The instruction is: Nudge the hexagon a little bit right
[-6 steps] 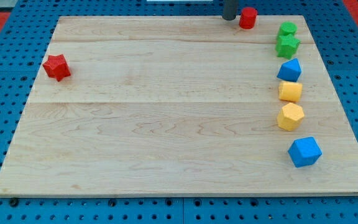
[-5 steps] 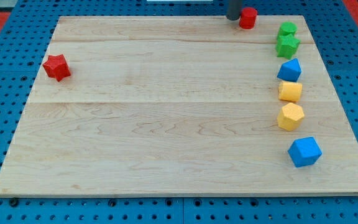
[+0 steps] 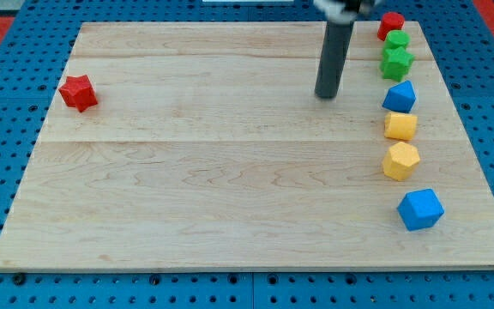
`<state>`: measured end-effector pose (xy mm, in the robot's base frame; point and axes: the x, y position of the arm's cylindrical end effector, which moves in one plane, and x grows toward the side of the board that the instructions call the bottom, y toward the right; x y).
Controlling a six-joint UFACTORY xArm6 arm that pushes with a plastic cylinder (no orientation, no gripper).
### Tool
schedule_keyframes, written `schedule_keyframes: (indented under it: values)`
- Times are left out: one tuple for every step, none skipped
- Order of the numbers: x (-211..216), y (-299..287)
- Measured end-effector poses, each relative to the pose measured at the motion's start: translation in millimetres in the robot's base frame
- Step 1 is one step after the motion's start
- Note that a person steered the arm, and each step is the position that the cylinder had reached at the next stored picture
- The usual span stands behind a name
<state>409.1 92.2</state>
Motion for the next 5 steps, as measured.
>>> schedule_keyframes:
  values:
    - [75.5,1.9]
    - [106.4,27.7]
    - [98.7,96.1]
    - [97.5,124.1]
    - [97.5,137.4]
